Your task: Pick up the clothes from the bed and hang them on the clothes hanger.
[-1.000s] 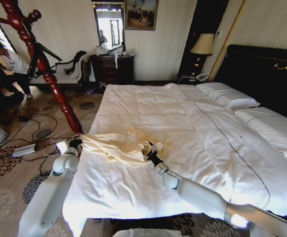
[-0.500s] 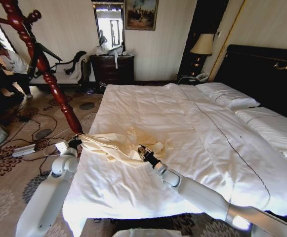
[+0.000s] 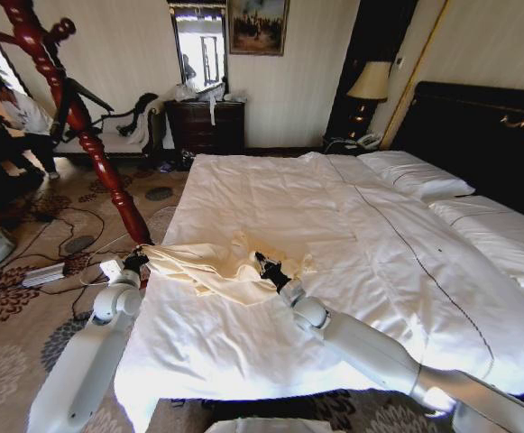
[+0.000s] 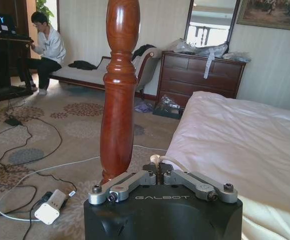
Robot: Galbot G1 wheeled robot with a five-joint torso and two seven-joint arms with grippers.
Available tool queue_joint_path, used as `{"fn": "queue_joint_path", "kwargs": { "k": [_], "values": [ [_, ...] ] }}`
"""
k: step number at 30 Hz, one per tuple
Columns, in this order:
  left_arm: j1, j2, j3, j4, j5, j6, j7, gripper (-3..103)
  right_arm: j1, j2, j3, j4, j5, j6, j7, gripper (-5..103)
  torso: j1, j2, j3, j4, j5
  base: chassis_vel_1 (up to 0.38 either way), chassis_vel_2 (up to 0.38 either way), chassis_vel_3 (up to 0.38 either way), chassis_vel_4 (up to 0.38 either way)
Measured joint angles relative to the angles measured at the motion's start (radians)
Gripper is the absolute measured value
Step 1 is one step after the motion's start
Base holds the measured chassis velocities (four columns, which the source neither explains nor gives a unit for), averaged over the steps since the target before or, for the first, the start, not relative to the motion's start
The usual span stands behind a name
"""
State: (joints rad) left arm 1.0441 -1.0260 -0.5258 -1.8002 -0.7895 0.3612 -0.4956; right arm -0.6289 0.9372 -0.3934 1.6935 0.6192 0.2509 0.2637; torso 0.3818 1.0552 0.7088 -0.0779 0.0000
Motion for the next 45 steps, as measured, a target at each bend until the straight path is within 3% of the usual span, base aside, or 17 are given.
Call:
{"fn": "queue_joint_path", "kwargs": {
  "k": [5,9,11,13,14,16,18,20,22,25,28,31,32,34,36,39,45],
  "values": [
    [-0.006,0.004,0.0,0.001,-0.004,-0.006,0.007,2,-0.024,-0.068,0.087,0.2,0.156,0.032,-0.067,0,0.0,0.0,0.0,0.0,-0.0001,0.0,0.0,0.0,0.0],
    [-0.008,0.002,-0.001,-0.001,-0.005,-0.009,0.012,2,-0.054,-0.136,0.088,0.326,0.261,-0.021,-0.058,0,0.0,0.0,0.0,-0.0003,-0.0001,0.0,0.0,0.0,0.0],
    [-0.008,-0.001,-0.002,-0.004,-0.006,-0.009,0.014,2,-0.059,-0.156,0.054,0.389,0.368,-0.109,-0.003,0,0.0,0.0,0.0,-0.0008,-0.0002,0.0,0.0,0.0,0.0],
    [-0.008,-0.003,-0.003,-0.007,-0.006,-0.01,0.015,2,-0.018,-0.115,0.008,0.37,0.463,-0.201,0.096,0,0.0,0.0,0.0,-0.0007,-0.0001,0.0,0.0,0.0,0.0],
    [-0.008,-0.003,-0.003,-0.007,-0.006,-0.01,0.015,2,-0.018,-0.115,0.008,0.37,0.463,-0.201,0.096,0,0.0,0.0,0.0,-0.0007,-0.0001,0.0,0.0,0.0,0.0],
    [-0.003,-0.005,-0.004,-0.008,-0.006,-0.01,0.016,2,0.062,-0.019,-0.037,0.238,0.538,-0.272,0.165,0,0.0,0.0,0.0,0.0006,0.0001,0.0,0.0,0.0,0.0],
    [-0.001,-0.005,-0.004,-0.008,-0.005,-0.01,0.016,2,0.096,0.026,-0.048,0.17,0.563,-0.302,0.175,0,0.0,0.0,0.0,0.0005,-0.0002,0.0,0.0,0.0,0.0],
    [0.002,-0.004,-0.006,-0.007,-0.005,-0.011,0.016,2,0.162,0.126,-0.069,0.016,0.584,-0.367,0.201,0,0.0,0.0,0.0,0.0,-0.0005,0.0,0.0,0.0,0.0],
    [0.002,-0.003,-0.007,-0.005,-0.005,-0.011,0.016,2,0.216,0.244,-0.092,-0.139,0.584,-0.425,0.228,0,0.0,0.0,0.0,0.0006,-0.0002,0.0,0.0,0.0,0.0],
    [0.004,-0.003,-0.008,-0.005,-0.005,-0.011,0.015,2,0.238,0.318,-0.101,-0.238,0.548,-0.454,0.252,-2,0.0,0.0,0.0,0.001,-0.0005,0.0,0.0,0.0,0.0],
    [0.007,-0.004,-0.009,-0.009,-0.005,-0.011,0.015,2,0.235,0.353,-0.093,-0.277,0.479,-0.444,0.247,8,0.0,0.0,0.0,-0.0001,-0.0004,0.0,0.0,0.0,0.0],
    [0.016,-0.004,-0.012,-0.012,-0.004,-0.011,0.015,2,0.208,0.36,-0.057,-0.293,0.254,-0.257,0.141,19,0.0,0.0,0.0,-0.0005,-0.0002,0.0,0.0,0.0,0.0],
    [0.016,-0.004,-0.012,-0.012,-0.004,-0.011,0.015,2,0.208,0.36,-0.057,-0.293,0.254,-0.257,0.141,19,0.0,0.0,0.0,-0.0005,-0.0002,0.0,0.0,0.0,0.0],
    [0.02,-0.004,-0.013,-0.01,-0.001,-0.011,0.015,2,0.184,0.345,-0.027,-0.286,0.052,-0.141,0.088,30,0.0,0.0,0.0,0.0,-0.0001,0.0,0.0,0.0,0.0],
    [0.024,-0.009,-0.012,-0.007,0.003,-0.011,0.014,2,0.159,0.318,0.001,-0.267,-0.061,-0.106,0.092,41,0.0,0.0,0.0,-0.0003,0.0,0.0,0.0,0.0,0.0],
    [0.025,-0.015,-0.003,-0.005,0.009,-0.011,0.012,2,0.143,0.27,-0.002,-0.25,-0.058,-0.16,0.118,51,0.0,0.0,0.0,0.0,0.0,0.0,0.0,0.0,0.0],
    [0.027,-0.022,0.004,-0.012,0.012,-0.009,0.008,2,0.09,0.222,0.05,-0.215,0.124,-0.27,0.231,68,0.0,0.0,0.0,0.0001,0.0005,0.0,0.0,0.0,0.0]
  ]
}}
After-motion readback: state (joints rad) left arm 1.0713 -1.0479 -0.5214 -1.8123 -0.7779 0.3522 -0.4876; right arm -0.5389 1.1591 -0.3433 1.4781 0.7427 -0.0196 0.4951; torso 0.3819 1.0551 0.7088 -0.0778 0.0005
